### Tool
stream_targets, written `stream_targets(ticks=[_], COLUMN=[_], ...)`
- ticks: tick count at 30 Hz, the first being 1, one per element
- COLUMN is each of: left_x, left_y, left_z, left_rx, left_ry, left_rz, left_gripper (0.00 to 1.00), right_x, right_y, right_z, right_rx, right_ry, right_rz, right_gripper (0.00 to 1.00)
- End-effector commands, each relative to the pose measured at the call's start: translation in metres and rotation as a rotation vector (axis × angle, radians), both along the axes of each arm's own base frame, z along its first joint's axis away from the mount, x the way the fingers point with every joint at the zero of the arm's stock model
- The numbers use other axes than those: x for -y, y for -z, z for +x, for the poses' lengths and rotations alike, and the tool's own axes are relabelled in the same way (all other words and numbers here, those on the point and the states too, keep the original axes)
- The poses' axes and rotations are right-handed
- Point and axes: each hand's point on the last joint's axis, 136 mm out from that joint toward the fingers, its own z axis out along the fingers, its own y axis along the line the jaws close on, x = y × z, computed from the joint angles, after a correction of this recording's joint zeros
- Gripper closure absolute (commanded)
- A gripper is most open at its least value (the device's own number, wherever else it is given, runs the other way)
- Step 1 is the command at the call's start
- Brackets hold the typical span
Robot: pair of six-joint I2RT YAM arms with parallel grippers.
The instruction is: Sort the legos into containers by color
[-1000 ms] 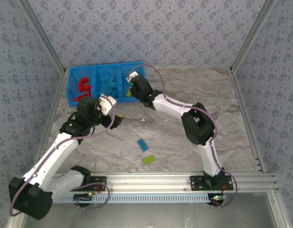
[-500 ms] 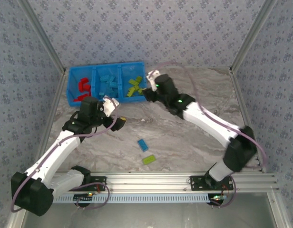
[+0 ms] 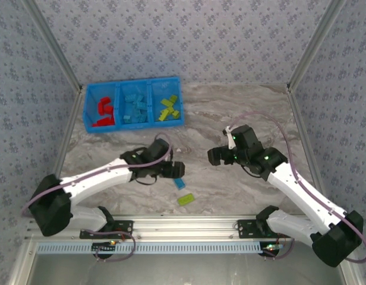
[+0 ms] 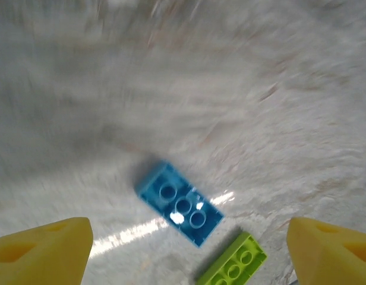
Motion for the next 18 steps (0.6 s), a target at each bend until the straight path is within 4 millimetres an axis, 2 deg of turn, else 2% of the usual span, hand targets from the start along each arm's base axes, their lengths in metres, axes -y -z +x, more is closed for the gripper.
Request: stream_targets(ticks=[1, 6, 11, 13, 18], left_x=[0.005, 0.003, 0.022, 0.025, 0.017], left_y=[0.016, 0.045, 0.055, 0.063, 0.073], left_z=[-0.001, -0.007, 0.001, -0.001, -0.003], left_rx=[-0.091, -0.191, -0.2, -0.237, -0.256], left_ry=[-0.26, -0.28, -0.222, -0.192, -0.179], left_rz=[0.018, 0.15, 0.144, 0.166, 0.22], left_gripper=[0.15, 0.15, 0.18, 0.24, 0.43], right_x=[0.012, 0.016, 0.014, 0.014, 0.01], right_y=[0.001, 0.003, 0.007, 0.007, 0.013], right_z=[-0.002, 0.0, -0.001, -0.002, -0.016], right_rx=[-0.049, -0.087, -0.101, -0.109, -0.176], right_ry=[0.077, 0.091, 0.098, 0.1, 0.049], right_rz=[0.069, 0.11, 0.131, 0.134, 0.133], right_gripper=[0.0, 0.0, 0.0, 0.0, 0.0])
